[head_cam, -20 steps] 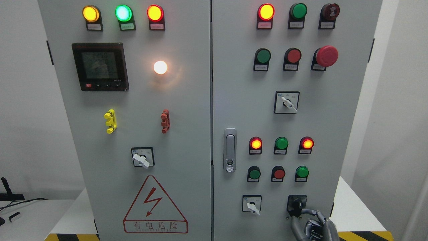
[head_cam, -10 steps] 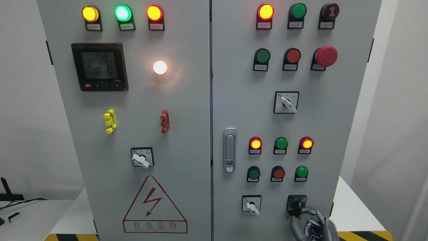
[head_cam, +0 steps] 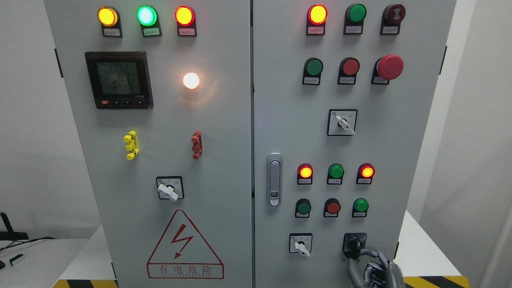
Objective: Trip black knob to open circuit
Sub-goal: 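Twist the black knob with the right hand to switch it over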
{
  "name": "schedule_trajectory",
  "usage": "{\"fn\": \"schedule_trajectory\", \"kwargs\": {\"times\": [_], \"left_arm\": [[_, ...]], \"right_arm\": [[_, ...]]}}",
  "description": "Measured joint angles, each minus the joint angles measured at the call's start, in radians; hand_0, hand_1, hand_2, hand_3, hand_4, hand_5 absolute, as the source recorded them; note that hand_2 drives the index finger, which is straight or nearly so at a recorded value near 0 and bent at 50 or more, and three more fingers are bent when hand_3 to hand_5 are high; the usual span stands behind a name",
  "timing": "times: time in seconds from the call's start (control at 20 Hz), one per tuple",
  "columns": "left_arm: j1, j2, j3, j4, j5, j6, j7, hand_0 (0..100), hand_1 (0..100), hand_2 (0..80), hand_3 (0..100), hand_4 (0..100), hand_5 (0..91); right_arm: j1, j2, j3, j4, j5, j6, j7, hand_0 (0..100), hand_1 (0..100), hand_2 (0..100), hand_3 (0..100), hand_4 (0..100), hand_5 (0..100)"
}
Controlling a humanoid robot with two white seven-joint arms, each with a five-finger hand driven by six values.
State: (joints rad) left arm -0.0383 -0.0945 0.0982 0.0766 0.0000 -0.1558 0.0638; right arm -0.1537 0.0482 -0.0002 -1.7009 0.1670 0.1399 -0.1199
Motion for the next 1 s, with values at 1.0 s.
{"fn": "schedule_trajectory", "kwargs": {"times": [1.0], "left_arm": [[0.0,0.0,0.0,0.0,0.0,0.0,0.0,12,39,0.0,0,0,0.0]], "right_arm": [[0.0,0.001,0.001,0.004,0.004,0.006,0.013,44,72,48,100,100,100]]}}
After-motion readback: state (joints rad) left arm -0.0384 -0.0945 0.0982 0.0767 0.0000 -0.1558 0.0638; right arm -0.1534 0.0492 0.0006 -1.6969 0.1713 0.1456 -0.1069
